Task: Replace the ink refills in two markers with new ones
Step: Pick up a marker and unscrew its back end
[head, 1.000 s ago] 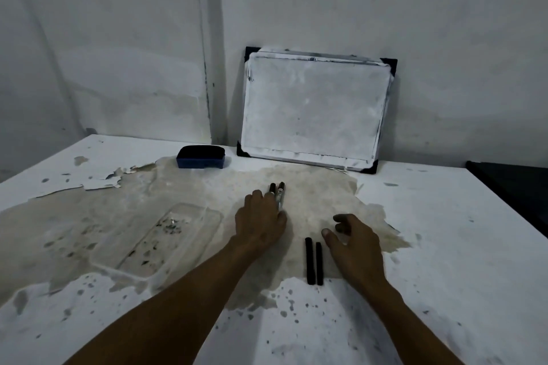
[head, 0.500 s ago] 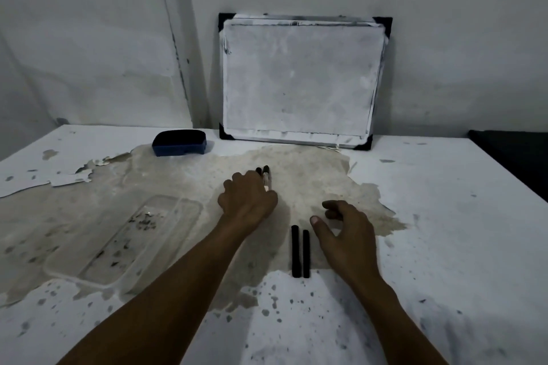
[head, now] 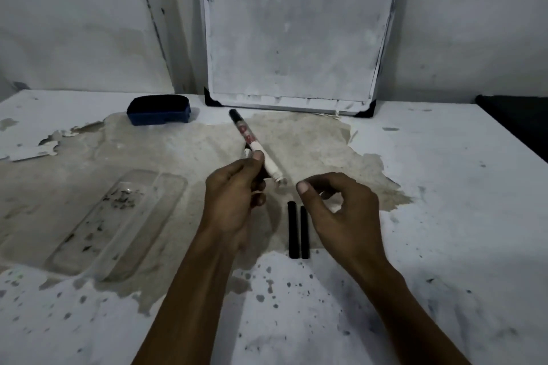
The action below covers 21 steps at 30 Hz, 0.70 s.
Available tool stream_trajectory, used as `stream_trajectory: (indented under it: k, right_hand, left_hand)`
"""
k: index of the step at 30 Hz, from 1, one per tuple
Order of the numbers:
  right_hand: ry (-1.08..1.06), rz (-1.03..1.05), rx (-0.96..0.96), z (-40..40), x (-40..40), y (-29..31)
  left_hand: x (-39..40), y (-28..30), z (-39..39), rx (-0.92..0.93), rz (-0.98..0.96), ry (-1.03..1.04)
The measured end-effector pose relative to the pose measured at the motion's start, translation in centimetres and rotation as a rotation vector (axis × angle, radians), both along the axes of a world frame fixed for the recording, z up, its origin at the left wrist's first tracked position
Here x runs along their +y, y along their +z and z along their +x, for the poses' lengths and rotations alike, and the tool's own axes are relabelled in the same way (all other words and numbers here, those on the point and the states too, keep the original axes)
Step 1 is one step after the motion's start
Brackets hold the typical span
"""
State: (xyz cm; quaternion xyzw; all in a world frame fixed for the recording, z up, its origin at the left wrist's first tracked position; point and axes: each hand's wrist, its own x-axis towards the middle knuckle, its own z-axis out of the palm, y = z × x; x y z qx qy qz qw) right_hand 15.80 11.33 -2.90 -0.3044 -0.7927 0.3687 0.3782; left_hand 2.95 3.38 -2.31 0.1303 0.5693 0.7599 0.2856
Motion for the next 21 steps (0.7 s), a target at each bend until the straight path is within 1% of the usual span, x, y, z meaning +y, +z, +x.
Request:
stream_trajectory:
  k: [4, 8, 10, 11, 15, 18, 21]
  right_hand:
    - [0.115, -0.145, -0.005, -0.2, -0.7, 0.7]
    - [0.212, -0.45, 0.034, -0.1, -0.8, 1.6]
    - [0.246, -0.593, 0.015, -0.1, -0.7, 2.0]
    - [0.277, -0.63, -0.004, -0.1, -0.6, 2.1]
    - [0.391, -0.679, -0.036, 0.2, -0.5, 2.3]
    - [0.474, -0.635, -0.02, 0.3, -0.4, 2.1]
    - [0.508, -0.636, 0.029, 0.3, -0.4, 1.8]
  left_hand:
    - [0.1, -0.4, -0.1, 0.009, 0.089, -0.089]
    - [0.0, -0.2, -0.1, 0.011, 0.153, -0.24]
    - [0.0, -0.1, 0.2, 0.021, 0.204, -0.321]
    - [0.0, 0.0, 0.3, 0.027, 0.232, -0.349]
    - [0.0, 0.0, 0.6, 0.046, 0.293, -0.374]
    - [0.1, 0.1, 0.7, 0.053, 0.288, -0.36]
    - [0.0, 0.1, 0.7, 0.021, 0.334, -0.367]
